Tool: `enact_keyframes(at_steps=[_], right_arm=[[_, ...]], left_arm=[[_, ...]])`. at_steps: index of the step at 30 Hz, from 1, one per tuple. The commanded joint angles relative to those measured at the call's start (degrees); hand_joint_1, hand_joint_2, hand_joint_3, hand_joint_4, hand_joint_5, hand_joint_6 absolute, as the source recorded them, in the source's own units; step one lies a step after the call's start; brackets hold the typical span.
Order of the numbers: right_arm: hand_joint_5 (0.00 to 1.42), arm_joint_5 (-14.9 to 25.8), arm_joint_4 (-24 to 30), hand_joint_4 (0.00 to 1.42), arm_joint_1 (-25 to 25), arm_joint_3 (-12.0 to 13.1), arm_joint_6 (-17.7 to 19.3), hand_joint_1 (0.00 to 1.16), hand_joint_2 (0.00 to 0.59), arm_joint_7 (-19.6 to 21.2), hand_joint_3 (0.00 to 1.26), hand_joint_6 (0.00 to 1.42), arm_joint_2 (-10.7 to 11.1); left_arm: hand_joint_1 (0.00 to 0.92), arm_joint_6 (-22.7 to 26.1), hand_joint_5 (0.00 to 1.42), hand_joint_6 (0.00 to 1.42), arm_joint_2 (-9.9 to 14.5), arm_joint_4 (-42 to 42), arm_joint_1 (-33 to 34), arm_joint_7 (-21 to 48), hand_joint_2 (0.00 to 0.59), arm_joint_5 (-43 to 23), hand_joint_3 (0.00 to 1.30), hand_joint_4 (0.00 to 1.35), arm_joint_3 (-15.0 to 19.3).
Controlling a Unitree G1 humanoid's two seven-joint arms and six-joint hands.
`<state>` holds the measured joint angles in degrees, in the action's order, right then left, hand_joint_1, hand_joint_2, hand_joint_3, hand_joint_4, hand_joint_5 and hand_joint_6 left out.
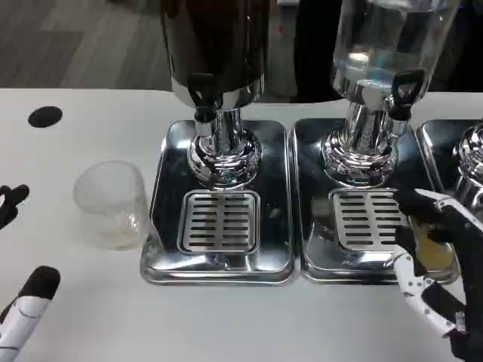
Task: Grasp the cup under the faucet to collect the drink, then remove the cup.
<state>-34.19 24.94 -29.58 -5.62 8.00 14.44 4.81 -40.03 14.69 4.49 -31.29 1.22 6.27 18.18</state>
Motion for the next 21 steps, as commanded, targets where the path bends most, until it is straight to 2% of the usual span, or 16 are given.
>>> enact_keyframes(at_steps=[1,13,21], right_arm=[[0.33,0.53,-0.34,0.38,-0.31,-0.04,1.12,0.73,0.452,0.52,0.40,0.40,0.03],[0.33,1.27,-0.78,0.38,-1.15,0.29,2.07,0.73,0.452,0.87,0.41,0.41,0.19],[0.33,0.99,-1.38,0.38,-1.49,-0.33,2.73,0.73,0.452,1.46,0.41,0.41,0.00]], left_arm=[[0.076,-1.38,0.10,0.04,-0.33,-0.51,-0.75,0.25,0.100,-0.69,0.16,0.04,0.08],[0.081,-3.67,0.10,0.04,-0.07,-2.78,-1.77,1.19,0.098,-2.54,0.16,0.05,-0.31],[0.087,-4.11,0.10,0.04,0.12,-2.71,-2.01,1.21,0.098,-2.45,0.16,0.05,-0.27]])
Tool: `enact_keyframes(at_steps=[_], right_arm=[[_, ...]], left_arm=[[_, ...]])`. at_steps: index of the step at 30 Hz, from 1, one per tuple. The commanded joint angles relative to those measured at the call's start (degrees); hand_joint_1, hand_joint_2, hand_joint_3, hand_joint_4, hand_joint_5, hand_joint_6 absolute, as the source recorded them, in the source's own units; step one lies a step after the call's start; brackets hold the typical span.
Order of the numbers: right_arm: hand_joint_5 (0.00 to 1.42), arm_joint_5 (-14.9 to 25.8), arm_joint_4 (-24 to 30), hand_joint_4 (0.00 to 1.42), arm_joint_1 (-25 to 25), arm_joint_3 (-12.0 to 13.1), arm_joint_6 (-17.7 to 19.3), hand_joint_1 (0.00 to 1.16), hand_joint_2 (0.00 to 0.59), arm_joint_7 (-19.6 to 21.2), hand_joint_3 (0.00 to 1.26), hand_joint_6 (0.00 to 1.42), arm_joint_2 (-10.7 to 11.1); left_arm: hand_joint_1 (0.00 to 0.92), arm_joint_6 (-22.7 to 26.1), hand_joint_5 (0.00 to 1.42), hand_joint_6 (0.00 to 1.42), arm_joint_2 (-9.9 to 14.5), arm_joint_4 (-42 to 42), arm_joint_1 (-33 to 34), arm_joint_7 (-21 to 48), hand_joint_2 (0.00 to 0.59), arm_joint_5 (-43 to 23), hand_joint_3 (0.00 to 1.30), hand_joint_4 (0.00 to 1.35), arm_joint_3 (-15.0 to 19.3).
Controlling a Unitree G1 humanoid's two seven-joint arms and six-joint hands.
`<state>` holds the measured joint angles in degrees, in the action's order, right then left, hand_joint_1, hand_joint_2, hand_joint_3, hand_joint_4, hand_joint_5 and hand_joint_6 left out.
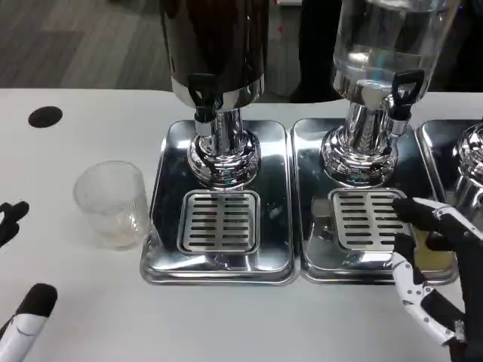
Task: Grasp the cup under the faucet to collect the drink, then remove the cup.
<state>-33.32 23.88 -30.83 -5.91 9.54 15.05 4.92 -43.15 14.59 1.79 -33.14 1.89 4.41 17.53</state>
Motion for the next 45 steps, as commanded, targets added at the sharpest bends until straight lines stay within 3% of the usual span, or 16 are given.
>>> enact_keyframes(at_steps=[1,12,25,29,35,45], right_arm=[[0.33,0.09,-0.30,0.38,-0.29,-0.06,1.19,0.73,0.452,0.87,0.41,0.41,-0.11],[0.34,-0.11,-0.65,0.38,-0.81,-0.18,1.54,0.73,0.452,1.37,0.41,0.40,-0.12],[0.34,0.05,-0.67,0.38,-1.27,0.54,1.70,0.73,0.452,1.78,0.41,0.40,-0.02],[0.34,0.10,-0.70,0.38,-0.82,0.67,1.59,0.73,0.452,1.80,0.41,0.40,-0.09],[0.34,0.21,-0.53,0.38,-0.44,0.95,1.46,0.73,0.452,1.85,0.41,0.40,-0.23],[0.34,0.13,-0.94,0.38,0.04,0.64,1.77,0.73,0.452,2.13,0.41,0.40,-0.49]], left_arm=[[0.088,-1.02,0.10,0.04,0.25,-0.13,-0.14,0.57,0.097,-0.62,0.16,0.05,0.37],[0.090,-1.48,0.10,0.04,0.24,-1.70,0.06,0.51,0.097,-1.81,0.15,0.05,0.74],[0.106,0.88,0.10,0.04,2.62,-5.71,3.73,2.85,0.063,-5.29,0.08,0.03,2.46],[0.161,2.70,0.09,0.04,4.29,-6.83,5.55,3.34,0.052,-5.37,0.01,0.00,3.37],[0.346,3.61,0.02,0.02,5.98,-8.11,6.91,3.68,0.048,-4.25,0.00,0.00,3.92],[0.385,3.90,0.00,0.00,7.72,-15.80,10.96,4.65,0.037,-5.31,0.00,0.00,4.16]])
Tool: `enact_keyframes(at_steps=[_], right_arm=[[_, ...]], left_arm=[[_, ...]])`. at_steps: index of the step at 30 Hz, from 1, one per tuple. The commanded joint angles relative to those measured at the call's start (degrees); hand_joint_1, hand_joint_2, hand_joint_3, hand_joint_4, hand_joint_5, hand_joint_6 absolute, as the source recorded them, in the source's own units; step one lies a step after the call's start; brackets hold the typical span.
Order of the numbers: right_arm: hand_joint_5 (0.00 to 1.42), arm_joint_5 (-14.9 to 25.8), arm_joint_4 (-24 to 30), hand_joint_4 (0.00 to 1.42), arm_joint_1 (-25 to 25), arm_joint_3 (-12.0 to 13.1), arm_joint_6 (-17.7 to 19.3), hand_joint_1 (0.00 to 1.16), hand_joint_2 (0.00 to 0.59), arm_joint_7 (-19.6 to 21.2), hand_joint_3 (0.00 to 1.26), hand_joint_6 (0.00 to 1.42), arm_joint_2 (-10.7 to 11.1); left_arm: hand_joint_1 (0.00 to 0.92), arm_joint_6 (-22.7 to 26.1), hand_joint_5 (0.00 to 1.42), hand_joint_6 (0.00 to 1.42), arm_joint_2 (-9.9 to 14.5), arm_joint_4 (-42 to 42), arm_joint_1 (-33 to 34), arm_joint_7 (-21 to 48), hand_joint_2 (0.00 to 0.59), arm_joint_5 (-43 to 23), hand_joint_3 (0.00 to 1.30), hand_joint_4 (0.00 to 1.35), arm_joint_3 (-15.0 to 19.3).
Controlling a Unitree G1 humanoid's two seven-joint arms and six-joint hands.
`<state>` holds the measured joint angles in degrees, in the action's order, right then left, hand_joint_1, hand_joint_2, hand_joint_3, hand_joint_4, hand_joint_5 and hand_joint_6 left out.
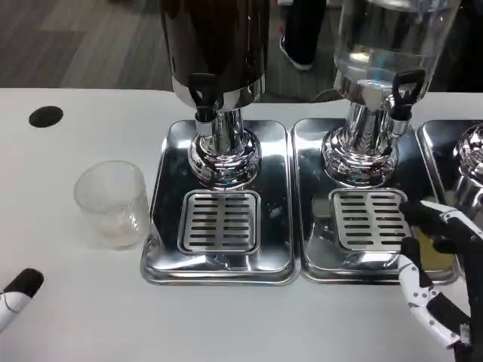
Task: Grasp the cup under the faucet to collect the drink, then remove the cup.
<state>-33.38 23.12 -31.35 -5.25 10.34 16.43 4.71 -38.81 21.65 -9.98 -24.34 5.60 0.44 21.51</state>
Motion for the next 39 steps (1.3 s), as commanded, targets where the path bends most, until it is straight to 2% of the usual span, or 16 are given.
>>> enact_keyframes(at_steps=[1,12,20,29,39], right_arm=[[0.34,0.19,-0.23,0.38,0.67,-0.01,0.93,0.73,0.452,0.73,0.41,0.40,-0.25],[0.34,0.33,-0.67,0.38,1.67,0.45,0.54,0.73,0.452,0.42,0.41,0.40,0.14],[0.34,0.51,-0.16,0.38,1.73,0.96,0.67,0.73,0.452,0.41,0.41,0.40,0.25],[0.33,0.75,0.90,0.38,1.24,1.49,1.05,0.73,0.452,0.44,0.41,0.40,0.19],[0.33,1.18,1.91,0.38,1.41,2.12,0.85,0.73,0.452,0.09,0.41,0.39,0.35]], left_arm=[[0.386,-0.84,0.00,0.00,0.76,-5.31,2.88,1.14,0.039,-1.61,0.00,0.00,0.18],[0.404,-1.25,0.00,0.01,1.88,-12.25,8.21,2.05,0.044,-2.10,0.00,0.00,-0.22],[0.432,0.23,0.03,0.03,2.88,-15.91,12.39,0.17,0.052,1.73,0.00,0.00,-1.39],[0.432,4.47,0.03,0.03,4.53,-21.58,17.81,-1.63,0.055,5.75,0.00,0.00,-4.18],[0.427,5.45,0.03,0.05,4.88,-26.25,21.46,-3.88,0.057,7.85,0.00,0.00,-7.05]])
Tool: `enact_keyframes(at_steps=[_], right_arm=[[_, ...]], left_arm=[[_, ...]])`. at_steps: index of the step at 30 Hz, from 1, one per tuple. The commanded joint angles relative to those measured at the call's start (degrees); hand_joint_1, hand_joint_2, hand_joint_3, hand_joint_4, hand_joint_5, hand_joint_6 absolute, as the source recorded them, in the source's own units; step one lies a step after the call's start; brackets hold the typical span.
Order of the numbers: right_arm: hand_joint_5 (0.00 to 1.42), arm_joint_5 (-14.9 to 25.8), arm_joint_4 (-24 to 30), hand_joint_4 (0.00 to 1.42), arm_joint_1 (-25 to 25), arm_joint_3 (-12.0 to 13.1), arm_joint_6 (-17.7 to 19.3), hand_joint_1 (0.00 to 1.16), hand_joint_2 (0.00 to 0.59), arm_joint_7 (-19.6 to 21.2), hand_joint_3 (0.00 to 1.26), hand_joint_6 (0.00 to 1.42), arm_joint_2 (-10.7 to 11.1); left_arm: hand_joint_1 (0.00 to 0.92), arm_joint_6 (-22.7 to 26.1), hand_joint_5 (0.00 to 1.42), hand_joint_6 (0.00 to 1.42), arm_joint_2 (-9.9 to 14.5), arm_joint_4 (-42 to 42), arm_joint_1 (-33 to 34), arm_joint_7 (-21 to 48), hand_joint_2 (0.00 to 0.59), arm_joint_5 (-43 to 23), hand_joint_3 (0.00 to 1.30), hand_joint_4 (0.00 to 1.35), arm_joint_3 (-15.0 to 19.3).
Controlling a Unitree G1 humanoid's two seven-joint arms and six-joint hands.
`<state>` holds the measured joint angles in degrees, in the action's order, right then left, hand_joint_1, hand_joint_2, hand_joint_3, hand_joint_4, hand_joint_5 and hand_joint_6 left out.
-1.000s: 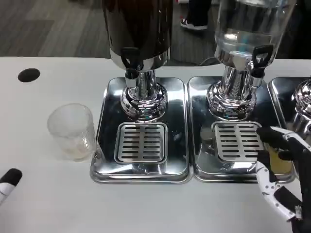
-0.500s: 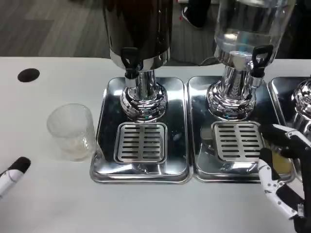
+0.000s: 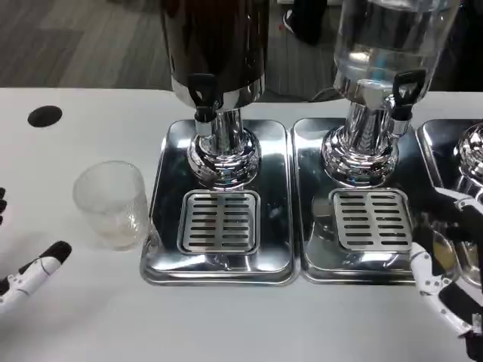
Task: Grasp the cup under the faucet to collect the drink, then remove the cup.
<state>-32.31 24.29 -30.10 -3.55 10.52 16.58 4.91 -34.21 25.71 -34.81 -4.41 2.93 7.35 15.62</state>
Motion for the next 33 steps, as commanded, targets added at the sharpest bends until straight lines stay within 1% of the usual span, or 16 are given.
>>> enact_keyframes(at_steps=[1,13,21,33], right_arm=[[0.33,0.18,0.73,0.38,0.20,0.50,0.63,0.73,0.452,-0.10,0.41,0.39,0.17],[0.34,1.31,0.48,0.38,-0.01,2.12,1.28,0.73,0.452,-0.21,0.41,0.39,0.59],[0.34,1.14,0.49,0.38,0.34,2.06,1.39,0.73,0.452,-0.12,0.41,0.39,0.53],[0.34,1.38,0.53,0.39,0.77,2.76,1.00,0.73,0.452,-0.83,0.41,0.39,0.77]], left_arm=[[0.427,1.04,0.03,0.05,0.86,-1.65,1.86,-1.37,0.057,1.03,0.00,0.00,-1.47],[0.417,3.61,0.04,0.05,1.31,-2.24,5.19,-2.78,0.061,2.76,0.00,0.00,-3.84],[0.414,5.48,0.05,0.07,1.54,-1.99,6.69,-3.53,0.065,4.28,0.00,0.00,-5.70],[0.404,6.04,0.05,0.07,1.28,-3.22,8.38,-3.63,0.069,3.93,0.00,0.00,-6.15]])
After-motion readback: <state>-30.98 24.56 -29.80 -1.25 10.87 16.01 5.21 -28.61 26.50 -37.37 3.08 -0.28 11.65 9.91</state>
